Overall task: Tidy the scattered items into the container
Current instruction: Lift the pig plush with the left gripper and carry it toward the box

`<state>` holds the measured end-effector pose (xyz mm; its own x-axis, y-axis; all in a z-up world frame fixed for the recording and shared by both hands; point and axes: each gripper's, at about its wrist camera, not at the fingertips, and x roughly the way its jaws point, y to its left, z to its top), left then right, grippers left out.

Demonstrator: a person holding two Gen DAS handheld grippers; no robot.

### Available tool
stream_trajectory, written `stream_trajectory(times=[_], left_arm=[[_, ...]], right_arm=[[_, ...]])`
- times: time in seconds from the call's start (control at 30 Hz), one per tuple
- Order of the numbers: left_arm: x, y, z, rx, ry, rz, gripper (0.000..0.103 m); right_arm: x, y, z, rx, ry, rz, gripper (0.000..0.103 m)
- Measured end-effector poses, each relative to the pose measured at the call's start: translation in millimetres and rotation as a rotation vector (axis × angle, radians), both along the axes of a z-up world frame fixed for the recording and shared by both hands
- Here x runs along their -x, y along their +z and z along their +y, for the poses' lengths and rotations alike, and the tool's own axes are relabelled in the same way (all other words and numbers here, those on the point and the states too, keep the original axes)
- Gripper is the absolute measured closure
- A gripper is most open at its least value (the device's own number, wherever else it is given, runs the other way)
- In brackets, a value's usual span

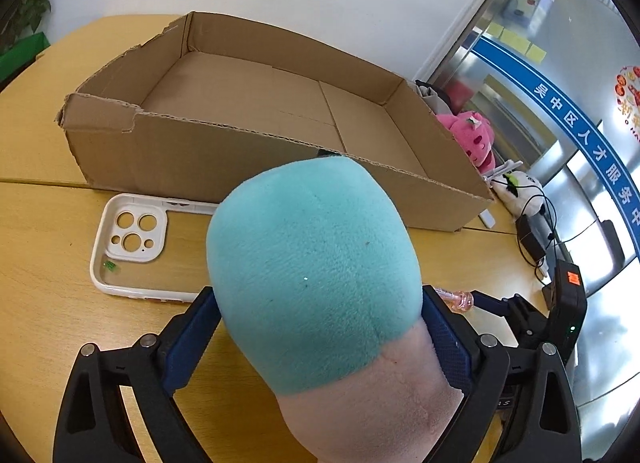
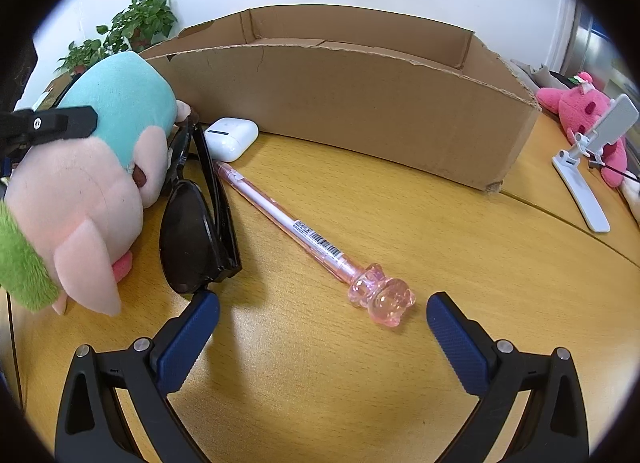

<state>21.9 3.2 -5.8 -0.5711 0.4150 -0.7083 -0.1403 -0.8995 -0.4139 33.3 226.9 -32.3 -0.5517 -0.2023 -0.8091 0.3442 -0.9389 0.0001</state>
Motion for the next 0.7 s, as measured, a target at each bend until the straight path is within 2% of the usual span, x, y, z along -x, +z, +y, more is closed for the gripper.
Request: stream_trajectory(times=[0.17, 0.3, 0.43, 0.5, 0.7], left_arm=[[1, -4, -3, -0.019, -0.005, -0.011, 0.004], [1, -4, 0, -0.012, -0.01, -0.01, 0.004], [2, -7, 2, -0.022, -0.019, -0.013, 0.004], [2, -9, 3, -0.028, -0.024, -0.016, 0.004], [4, -15, 10, -0.05, -0.047, -0.033, 0.003]], right_arm=[[-12, 1, 3, 0.003, -0.023, -0.009, 0.0], [-14, 3, 5, -0.017, -0.018, -0.067, 0.0], [-27, 10, 13, 0.085, 0.014, -0.093, 0.001], [-37, 24, 16, 0.151, 0.04, -0.059, 0.001], [-75, 87, -1, 0.315, 0.202, 0.16, 0.001]])
